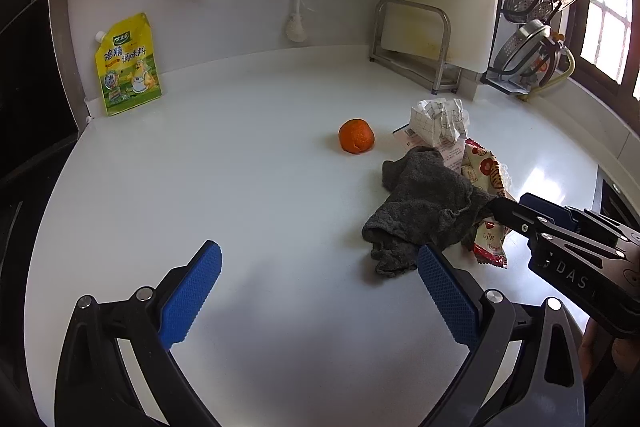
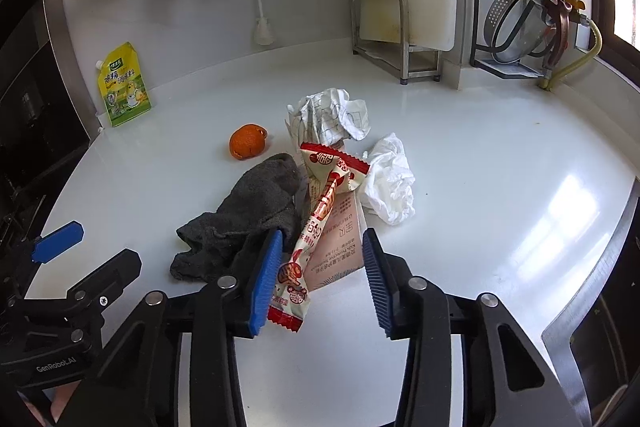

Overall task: Collect trash
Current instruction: 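Close the right tool on the red-and-white snack wrapper, then grasp the dark grey cloth with the left tool while the right tool holds the wrapper, then carry the cloth and wrapper over the bin with both tools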

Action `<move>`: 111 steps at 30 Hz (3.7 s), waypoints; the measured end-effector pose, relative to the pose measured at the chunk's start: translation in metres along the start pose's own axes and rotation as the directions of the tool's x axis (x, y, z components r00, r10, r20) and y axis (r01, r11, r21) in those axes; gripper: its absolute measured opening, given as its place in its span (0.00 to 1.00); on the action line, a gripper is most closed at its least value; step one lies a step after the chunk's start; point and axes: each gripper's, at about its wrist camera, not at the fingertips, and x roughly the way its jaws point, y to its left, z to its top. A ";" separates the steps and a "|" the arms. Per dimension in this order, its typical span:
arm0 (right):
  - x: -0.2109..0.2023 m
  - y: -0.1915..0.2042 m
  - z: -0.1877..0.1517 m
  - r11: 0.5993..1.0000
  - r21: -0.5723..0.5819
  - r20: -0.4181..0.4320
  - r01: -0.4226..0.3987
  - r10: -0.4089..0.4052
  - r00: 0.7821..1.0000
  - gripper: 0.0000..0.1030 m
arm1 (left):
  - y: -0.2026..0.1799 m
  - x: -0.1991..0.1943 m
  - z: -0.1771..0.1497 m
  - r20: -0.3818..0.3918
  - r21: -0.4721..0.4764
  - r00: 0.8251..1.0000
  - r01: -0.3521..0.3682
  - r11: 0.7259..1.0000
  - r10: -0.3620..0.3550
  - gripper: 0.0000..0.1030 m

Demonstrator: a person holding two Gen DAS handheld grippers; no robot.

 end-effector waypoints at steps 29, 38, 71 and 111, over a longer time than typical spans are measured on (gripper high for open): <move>-0.034 -0.064 -0.017 0.995 0.103 0.056 0.008 -0.014 0.998 0.02 | -0.031 0.005 0.006 -0.002 0.043 1.000 0.010 0.999 -0.010 0.94; -0.062 -0.086 -0.022 0.988 0.155 0.137 0.011 -0.033 0.990 0.02 | -0.037 0.006 0.007 0.001 0.052 1.000 0.021 0.998 -0.021 0.94; -0.071 -0.116 -0.032 0.978 0.207 0.166 -0.040 0.005 0.986 0.02 | -0.063 0.081 0.026 -0.214 -0.007 0.975 -0.063 0.998 0.060 0.95; -0.127 -0.078 -0.069 0.988 0.155 0.158 0.015 -0.039 0.987 0.02 | -0.048 -0.040 -0.015 0.042 0.063 0.998 -0.051 0.997 0.049 0.15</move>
